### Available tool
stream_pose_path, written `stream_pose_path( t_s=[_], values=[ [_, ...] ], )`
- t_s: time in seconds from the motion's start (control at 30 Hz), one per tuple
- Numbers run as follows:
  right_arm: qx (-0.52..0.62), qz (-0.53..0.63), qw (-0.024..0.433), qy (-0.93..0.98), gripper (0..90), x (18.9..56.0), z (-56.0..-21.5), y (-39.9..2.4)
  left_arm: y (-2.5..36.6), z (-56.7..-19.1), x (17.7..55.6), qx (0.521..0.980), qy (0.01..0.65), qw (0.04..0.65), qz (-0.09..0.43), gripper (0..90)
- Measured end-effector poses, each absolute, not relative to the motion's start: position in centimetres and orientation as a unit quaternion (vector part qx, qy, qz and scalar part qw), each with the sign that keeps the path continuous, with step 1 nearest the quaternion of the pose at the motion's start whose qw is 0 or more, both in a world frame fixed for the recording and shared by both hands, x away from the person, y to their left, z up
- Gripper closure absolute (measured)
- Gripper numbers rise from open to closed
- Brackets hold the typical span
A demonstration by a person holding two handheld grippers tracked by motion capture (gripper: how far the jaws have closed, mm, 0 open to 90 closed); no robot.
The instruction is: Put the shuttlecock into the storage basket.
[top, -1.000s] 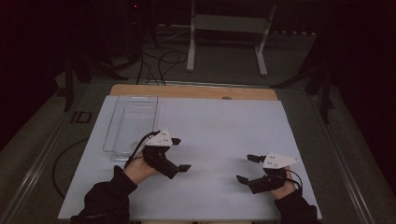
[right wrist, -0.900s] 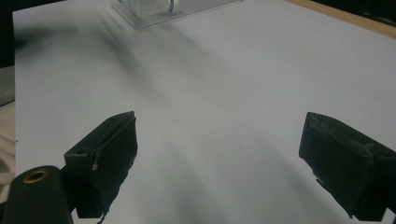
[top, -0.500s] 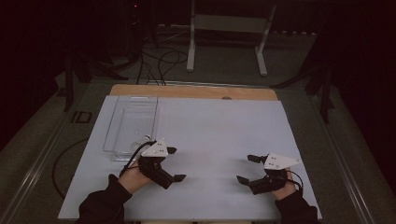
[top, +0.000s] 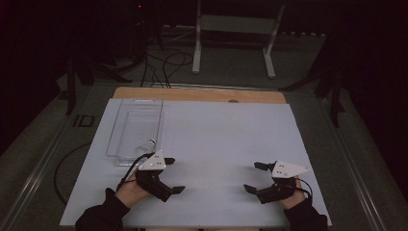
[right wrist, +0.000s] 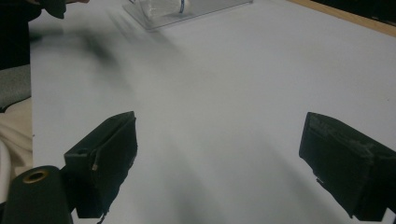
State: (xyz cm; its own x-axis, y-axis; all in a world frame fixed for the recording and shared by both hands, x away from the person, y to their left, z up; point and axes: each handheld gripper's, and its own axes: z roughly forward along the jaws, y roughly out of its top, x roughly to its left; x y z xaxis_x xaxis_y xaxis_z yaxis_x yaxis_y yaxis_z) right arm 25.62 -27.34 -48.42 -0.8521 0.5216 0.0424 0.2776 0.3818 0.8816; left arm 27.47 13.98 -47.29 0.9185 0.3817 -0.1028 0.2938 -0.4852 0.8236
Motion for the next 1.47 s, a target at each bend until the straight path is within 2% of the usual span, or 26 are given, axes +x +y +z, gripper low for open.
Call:
stream_pose_path(
  t_s=[0.8,1.07,1.47],
  values=[
    [0.247,0.498,0.118,0.823,11.3,25.0,-48.6,-27.6,17.7,-48.8,26.2,0.852,0.221,0.472,0.051,0.0],
    [0.249,0.497,0.124,0.822,11.1,25.0,-48.6,-27.9,20.1,-49.3,26.0,0.833,0.242,0.494,0.055,0.0],
    [0.244,0.490,0.125,0.827,11.1,25.3,-49.0,-27.6,20.2,-49.4,25.9,0.829,0.241,0.501,0.055,0.0]
  ],
)
